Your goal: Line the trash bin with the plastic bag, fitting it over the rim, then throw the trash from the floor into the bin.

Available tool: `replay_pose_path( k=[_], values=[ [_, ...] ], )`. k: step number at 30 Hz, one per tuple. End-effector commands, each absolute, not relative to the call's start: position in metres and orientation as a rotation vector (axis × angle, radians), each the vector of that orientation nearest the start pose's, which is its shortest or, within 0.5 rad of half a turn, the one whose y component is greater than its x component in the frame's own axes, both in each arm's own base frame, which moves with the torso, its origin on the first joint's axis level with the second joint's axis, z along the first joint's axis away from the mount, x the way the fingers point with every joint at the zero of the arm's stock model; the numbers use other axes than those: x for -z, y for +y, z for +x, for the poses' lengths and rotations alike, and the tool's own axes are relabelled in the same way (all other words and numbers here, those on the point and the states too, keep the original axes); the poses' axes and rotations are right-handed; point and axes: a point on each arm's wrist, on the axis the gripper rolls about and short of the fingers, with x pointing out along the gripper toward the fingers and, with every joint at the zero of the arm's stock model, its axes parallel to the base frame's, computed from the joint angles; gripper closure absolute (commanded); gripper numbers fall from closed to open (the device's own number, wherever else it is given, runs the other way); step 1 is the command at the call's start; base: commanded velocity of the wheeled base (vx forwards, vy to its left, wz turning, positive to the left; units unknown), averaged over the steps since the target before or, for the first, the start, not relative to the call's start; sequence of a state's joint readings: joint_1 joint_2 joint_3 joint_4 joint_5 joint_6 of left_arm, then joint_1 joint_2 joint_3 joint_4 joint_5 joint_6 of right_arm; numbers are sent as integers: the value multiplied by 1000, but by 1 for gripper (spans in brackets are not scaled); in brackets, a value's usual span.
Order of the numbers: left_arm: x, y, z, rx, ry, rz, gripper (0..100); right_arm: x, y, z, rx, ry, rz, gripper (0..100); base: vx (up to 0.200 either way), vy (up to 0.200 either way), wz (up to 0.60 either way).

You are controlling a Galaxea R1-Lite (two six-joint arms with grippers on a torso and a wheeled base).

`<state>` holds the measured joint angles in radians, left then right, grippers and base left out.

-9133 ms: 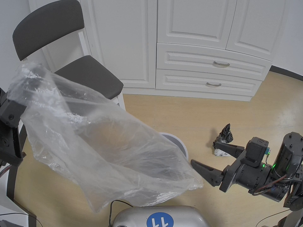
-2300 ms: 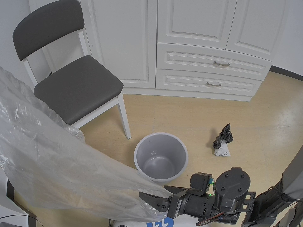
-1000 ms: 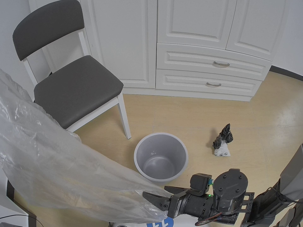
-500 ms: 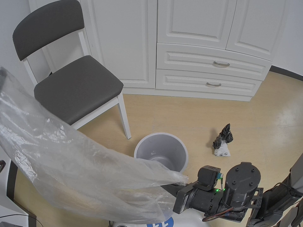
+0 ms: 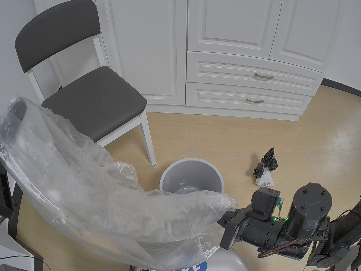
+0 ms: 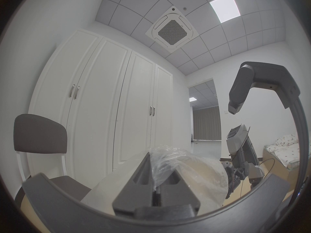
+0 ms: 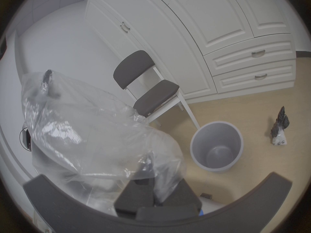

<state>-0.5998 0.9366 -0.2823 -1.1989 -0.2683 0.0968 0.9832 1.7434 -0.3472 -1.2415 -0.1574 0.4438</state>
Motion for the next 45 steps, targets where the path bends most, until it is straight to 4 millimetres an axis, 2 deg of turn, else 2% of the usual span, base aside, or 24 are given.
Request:
replay_pose_path(
  k=[1,15,22,30,40,45],
  values=[
    [-246,-59,75,821,-582,-3,100,-130,206,146,-776,274,334,100,0,0,0],
    [-239,-62,74,859,-557,-4,100,-153,189,142,-762,219,295,100,0,0,0],
    [-227,-70,85,871,-470,2,100,-167,181,137,-764,204,305,100,0,0,0],
    [-215,-78,96,882,-385,11,100,-174,175,136,-754,167,294,100,0,0,0],
    [-211,-82,93,921,-367,7,100,-182,166,131,-748,174,244,100,0,0,0],
    [-202,-88,96,951,-316,13,100,-188,161,128,-705,202,201,100,0,0,0]
  ],
)
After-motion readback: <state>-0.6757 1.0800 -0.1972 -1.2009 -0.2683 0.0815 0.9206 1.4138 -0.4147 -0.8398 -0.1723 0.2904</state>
